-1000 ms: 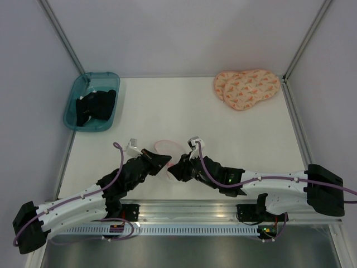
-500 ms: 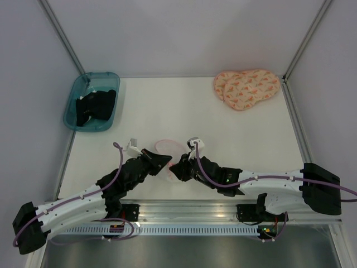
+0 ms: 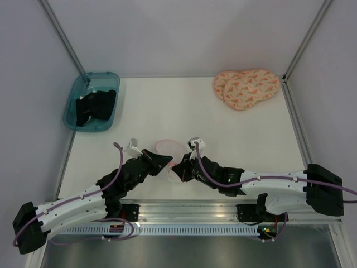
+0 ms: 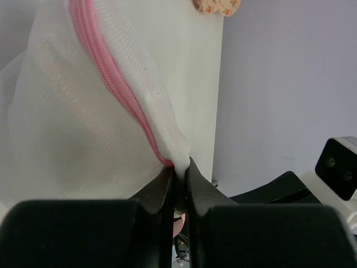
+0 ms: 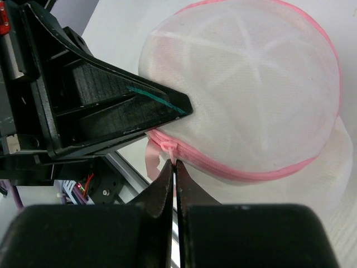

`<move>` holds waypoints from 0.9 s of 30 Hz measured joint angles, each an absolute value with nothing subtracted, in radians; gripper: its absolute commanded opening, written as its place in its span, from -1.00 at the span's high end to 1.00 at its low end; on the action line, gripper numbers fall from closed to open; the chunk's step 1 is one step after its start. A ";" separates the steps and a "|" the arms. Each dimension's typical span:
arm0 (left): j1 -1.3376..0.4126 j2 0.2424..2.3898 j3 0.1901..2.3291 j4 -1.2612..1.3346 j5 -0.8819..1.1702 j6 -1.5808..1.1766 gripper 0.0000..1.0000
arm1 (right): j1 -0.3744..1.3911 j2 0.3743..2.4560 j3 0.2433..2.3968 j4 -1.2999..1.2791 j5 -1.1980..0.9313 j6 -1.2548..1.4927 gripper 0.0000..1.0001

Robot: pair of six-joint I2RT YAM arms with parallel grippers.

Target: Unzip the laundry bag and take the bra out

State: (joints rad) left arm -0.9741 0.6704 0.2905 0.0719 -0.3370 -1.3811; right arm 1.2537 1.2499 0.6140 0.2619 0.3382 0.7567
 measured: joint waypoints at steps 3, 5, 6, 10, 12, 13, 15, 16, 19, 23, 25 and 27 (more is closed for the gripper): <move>-0.978 0.645 0.290 0.047 -0.339 -1.381 0.95 | 1.254 1.236 0.633 0.192 0.347 0.759 0.99; -0.978 0.630 0.290 0.035 -0.339 -1.381 0.95 | 1.254 1.230 0.646 0.149 0.359 0.760 0.99; -0.978 0.623 0.290 0.030 -0.340 -1.380 0.95 | 1.254 1.225 0.656 0.110 0.371 0.762 0.99; -0.978 0.603 0.290 0.008 -0.340 -1.380 0.95 | 1.253 1.216 0.665 -0.016 0.420 0.765 0.99; -0.978 0.596 0.290 -0.002 -0.339 -1.375 0.95 | 1.253 1.216 0.667 -0.089 0.450 0.767 0.99; -0.978 0.593 0.290 -0.006 -0.338 -1.370 0.95 | 1.252 1.216 0.667 -0.113 0.460 0.768 0.99; -0.978 0.585 0.290 -0.010 -0.333 -1.360 0.95 | 1.252 1.217 0.668 -0.164 0.486 0.772 0.99; -0.978 0.580 0.290 -0.012 -0.329 -1.354 0.95 | 1.252 1.217 0.669 -0.185 0.502 0.774 0.99; -0.978 0.561 0.290 -0.016 -0.312 -1.330 0.95 | 1.252 1.218 0.669 -0.230 0.545 0.782 0.99; -0.978 0.559 0.290 -0.002 -0.277 -1.276 0.95 | 1.252 1.216 0.669 -0.267 0.595 0.785 0.99; -0.973 0.586 0.290 0.027 -0.241 -1.237 0.95 | 1.252 1.205 0.669 -0.284 0.611 0.785 0.99; -0.952 0.633 0.294 0.072 -0.183 -1.193 0.95 | 1.251 1.182 0.669 -0.308 0.627 0.781 0.99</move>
State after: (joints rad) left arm -0.9516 0.6327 0.2935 0.0719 -0.1825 -1.1934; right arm 1.2514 1.1820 0.6693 -0.3084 0.6273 0.7815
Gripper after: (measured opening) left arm 0.127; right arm 0.009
